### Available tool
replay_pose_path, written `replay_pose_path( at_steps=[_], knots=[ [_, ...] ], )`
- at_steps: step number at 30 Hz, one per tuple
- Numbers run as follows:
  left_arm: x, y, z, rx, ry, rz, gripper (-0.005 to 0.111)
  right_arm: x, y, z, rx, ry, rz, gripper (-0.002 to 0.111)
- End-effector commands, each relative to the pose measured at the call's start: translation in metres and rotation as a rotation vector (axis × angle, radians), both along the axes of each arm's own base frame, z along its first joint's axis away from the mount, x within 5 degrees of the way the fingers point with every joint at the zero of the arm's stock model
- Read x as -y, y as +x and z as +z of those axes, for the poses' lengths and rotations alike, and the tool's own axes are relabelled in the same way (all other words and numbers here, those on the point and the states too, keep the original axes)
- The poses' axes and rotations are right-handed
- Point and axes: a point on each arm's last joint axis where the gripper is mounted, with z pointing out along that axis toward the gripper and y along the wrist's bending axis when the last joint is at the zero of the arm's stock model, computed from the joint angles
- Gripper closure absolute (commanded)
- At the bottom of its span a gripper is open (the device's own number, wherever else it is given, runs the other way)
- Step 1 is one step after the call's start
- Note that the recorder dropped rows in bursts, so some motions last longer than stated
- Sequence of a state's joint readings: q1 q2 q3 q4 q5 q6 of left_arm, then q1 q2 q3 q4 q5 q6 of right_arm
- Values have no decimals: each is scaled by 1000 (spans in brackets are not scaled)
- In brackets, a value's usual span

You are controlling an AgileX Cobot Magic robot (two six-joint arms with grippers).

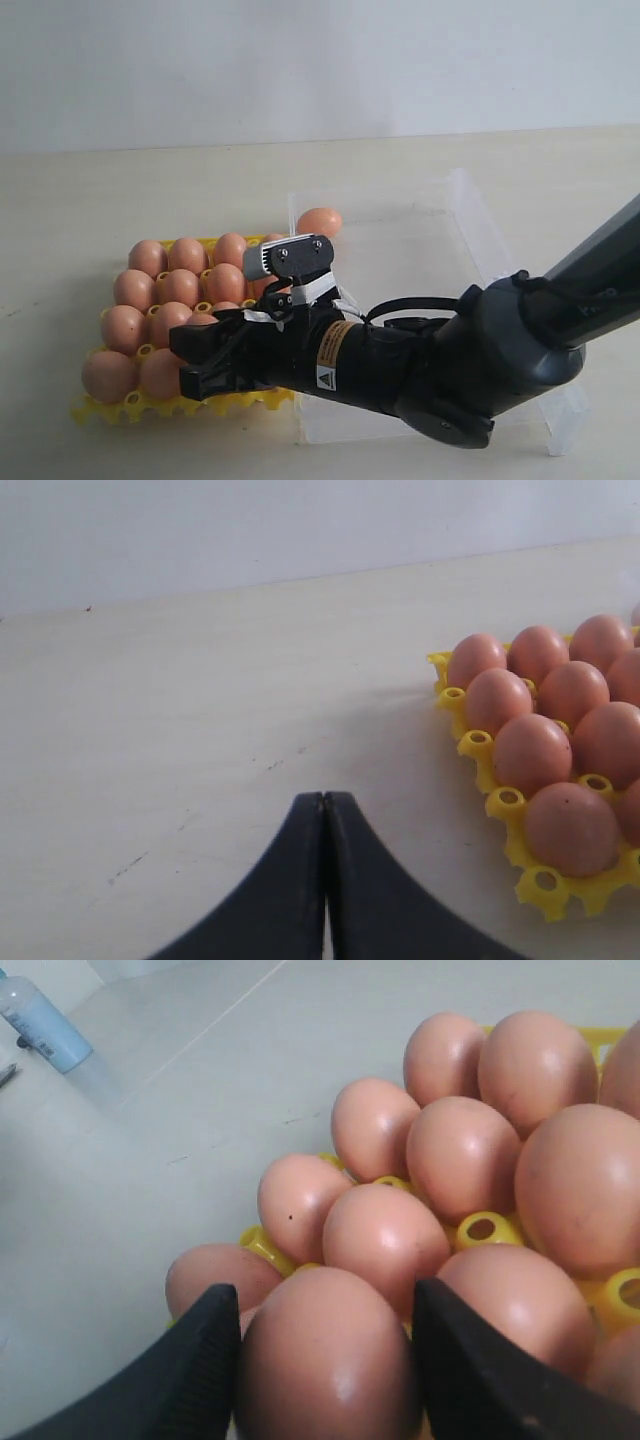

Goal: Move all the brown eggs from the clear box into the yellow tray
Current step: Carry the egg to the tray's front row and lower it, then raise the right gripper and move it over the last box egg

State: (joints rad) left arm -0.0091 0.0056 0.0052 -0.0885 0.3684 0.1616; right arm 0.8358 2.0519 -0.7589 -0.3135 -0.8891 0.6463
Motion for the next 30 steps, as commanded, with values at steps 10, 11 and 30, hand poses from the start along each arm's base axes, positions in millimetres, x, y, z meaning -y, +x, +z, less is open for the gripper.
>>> replay_pose_path(
  at_steps=[10, 11, 30],
  knots=[
    [0, 0, 3, 18, -9, 0, 107, -2, 3, 5, 22, 24, -15, 43],
    [0, 0, 3, 18, -11, 1, 107, -2, 3, 5, 22, 24, -15, 43],
    [0, 0, 3, 18, -10, 1, 107, 95, 64, 142, -47, -431, -364, 108]
  ],
)
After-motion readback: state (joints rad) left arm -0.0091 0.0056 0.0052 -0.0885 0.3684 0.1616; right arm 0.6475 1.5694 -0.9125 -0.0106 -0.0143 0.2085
